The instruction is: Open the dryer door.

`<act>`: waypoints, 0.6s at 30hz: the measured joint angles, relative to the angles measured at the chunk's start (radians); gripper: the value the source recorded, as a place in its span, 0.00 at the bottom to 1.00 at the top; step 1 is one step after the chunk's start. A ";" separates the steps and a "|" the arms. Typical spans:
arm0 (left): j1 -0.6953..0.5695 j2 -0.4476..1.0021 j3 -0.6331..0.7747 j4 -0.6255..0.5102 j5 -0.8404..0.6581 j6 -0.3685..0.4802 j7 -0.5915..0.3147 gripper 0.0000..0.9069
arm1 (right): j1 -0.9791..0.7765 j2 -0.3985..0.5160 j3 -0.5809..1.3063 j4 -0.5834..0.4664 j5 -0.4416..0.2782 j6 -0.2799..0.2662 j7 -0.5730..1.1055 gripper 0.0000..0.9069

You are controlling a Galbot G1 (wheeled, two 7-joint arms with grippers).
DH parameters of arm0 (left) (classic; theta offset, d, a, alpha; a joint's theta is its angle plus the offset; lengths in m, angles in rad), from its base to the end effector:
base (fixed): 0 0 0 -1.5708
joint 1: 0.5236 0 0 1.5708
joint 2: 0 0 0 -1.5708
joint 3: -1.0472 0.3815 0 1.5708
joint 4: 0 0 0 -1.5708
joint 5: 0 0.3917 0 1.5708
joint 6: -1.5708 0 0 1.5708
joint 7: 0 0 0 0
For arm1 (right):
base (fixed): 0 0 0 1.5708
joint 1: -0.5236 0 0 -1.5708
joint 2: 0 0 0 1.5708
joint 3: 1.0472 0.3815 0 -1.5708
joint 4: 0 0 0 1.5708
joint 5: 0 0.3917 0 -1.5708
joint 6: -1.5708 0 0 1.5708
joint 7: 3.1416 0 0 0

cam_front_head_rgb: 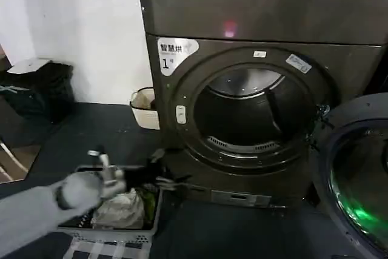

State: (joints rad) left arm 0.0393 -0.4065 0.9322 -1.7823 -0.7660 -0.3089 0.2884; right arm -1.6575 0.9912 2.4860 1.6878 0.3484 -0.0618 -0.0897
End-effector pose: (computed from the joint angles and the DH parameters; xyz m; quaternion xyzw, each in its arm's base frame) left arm 0.4190 0.1245 -0.2125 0.5122 0.8269 0.2306 0.0262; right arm -0.1698 -0.4847 0.0163 0.6402 0.6767 -0.3137 0.1842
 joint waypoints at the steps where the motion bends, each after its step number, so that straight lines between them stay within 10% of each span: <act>1: -0.010 0.021 0.009 0.005 0.010 0.009 0.013 1.00 | -0.001 -0.003 0.005 -0.002 -0.007 0.004 0.001 1.00; 18: -0.133 0.282 0.068 0.118 0.384 0.082 0.299 1.00 | 0.016 -0.023 0.021 -0.042 -0.040 0.041 0.005 1.00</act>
State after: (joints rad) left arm -0.0938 -0.1245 1.0000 -1.6644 -0.3822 -0.2266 0.5869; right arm -1.6419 0.9683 2.5070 1.6457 0.3088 -0.0212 -0.0846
